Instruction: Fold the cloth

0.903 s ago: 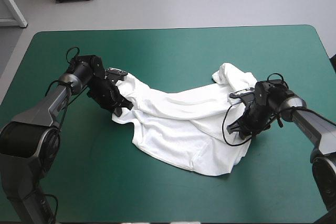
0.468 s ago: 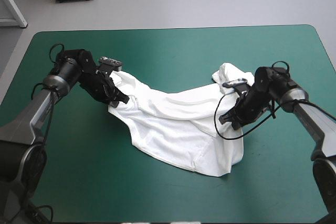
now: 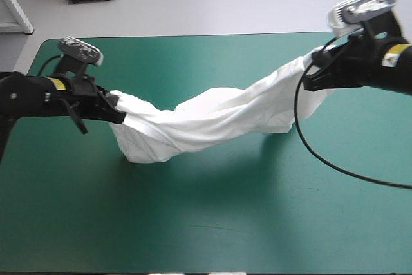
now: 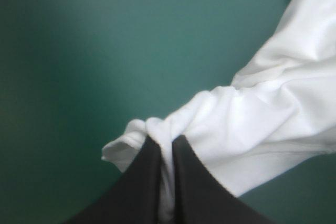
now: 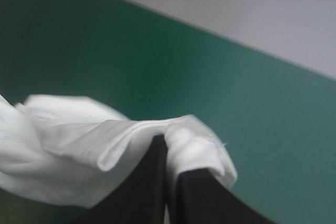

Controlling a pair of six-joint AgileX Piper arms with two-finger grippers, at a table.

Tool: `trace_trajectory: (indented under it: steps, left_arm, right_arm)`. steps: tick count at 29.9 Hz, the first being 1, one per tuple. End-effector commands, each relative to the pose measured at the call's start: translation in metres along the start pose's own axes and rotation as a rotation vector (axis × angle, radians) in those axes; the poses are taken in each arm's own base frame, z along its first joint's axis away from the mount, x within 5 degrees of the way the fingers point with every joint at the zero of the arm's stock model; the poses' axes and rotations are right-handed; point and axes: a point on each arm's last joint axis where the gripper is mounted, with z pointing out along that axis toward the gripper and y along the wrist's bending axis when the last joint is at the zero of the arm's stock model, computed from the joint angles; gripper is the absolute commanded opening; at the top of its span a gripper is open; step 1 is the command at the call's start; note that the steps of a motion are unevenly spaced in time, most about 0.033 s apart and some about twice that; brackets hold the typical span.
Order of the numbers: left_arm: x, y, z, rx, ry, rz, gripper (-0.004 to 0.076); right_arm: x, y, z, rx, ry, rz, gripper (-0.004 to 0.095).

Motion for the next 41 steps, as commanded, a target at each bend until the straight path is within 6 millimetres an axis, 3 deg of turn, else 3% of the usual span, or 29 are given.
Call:
trace_trajectory:
  steps: [1, 6, 11, 14, 21, 28, 32, 35, 41]
  left_arm:
    - [-0.008, -0.02, -0.079, -0.033, -0.244, 0.034, -0.0022]
    - [-0.019, -0.038, -0.167, -0.112, -0.553, 0.093, -0.0022]
    - [-0.019, -0.053, -0.221, -0.142, -0.771, 0.136, -0.0022]
    - [-0.016, -0.058, -0.236, -0.143, -0.82, 0.15, -0.0022]
    - [-0.013, -0.072, -0.248, -0.043, -0.869, 0.178, -0.0022]
    - [-0.016, -0.075, -0.269, -0.067, -1.034, 0.183, -0.0022]
    - [-0.034, -0.065, -0.255, -0.084, -1.045, 0.178, -0.0022]
    - [-0.057, -0.051, -0.224, -0.069, -0.975, 0.156, -0.0022]
    - [-0.102, -0.018, -0.138, -0.033, -0.792, 0.107, -0.0022]
  right_arm:
    - [-0.016, 0.012, -0.071, 0.028, -0.224, -0.014, -0.0013]
    - [-0.024, 0.022, -0.118, 0.038, -0.401, -0.038, -0.0013]
    - [-0.032, 0.031, -0.147, 0.002, -0.562, -0.059, -0.0013]
    - [-0.034, 0.037, -0.165, -0.026, -0.629, -0.068, -0.0013]
    - [-0.03, 0.054, -0.193, -0.157, -0.709, -0.086, -0.0013]
    - [-0.031, 0.054, -0.189, -0.172, -0.698, -0.079, -0.0013]
    - [-0.039, 0.041, -0.163, -0.092, -0.646, -0.067, -0.0013]
    - [-0.046, 0.028, -0.126, -0.045, -0.554, -0.053, -0.0013]
    - [-0.058, 0.005, -0.029, -0.047, -0.336, -0.006, -0.0013]
